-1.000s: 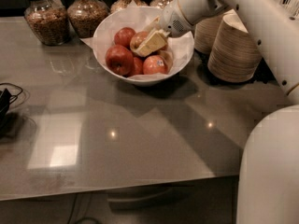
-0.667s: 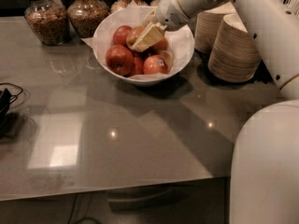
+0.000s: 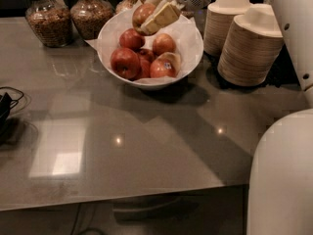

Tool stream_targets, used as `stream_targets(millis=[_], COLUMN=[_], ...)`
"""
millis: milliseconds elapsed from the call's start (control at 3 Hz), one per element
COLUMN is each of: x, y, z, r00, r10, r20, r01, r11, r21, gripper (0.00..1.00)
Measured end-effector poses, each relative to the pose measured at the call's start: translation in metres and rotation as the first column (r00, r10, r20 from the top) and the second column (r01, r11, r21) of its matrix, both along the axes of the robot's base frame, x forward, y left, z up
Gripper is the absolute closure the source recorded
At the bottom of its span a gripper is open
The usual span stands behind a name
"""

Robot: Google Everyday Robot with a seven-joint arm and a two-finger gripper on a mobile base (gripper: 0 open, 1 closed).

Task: Pick apple from white bowl

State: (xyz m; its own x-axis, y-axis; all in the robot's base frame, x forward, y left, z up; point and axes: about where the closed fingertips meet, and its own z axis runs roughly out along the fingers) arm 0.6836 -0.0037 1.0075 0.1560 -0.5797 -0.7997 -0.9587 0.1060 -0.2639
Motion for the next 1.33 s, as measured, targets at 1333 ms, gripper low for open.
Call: stream_targets(millis=[1333], x=[-0.12], y=[-0.024], z=[0.011], r00=[0.9953], r10=[0.072], r20=[-0.065], r01=[-0.066], r11=[0.995], r21=[0.079], gripper=[1.0])
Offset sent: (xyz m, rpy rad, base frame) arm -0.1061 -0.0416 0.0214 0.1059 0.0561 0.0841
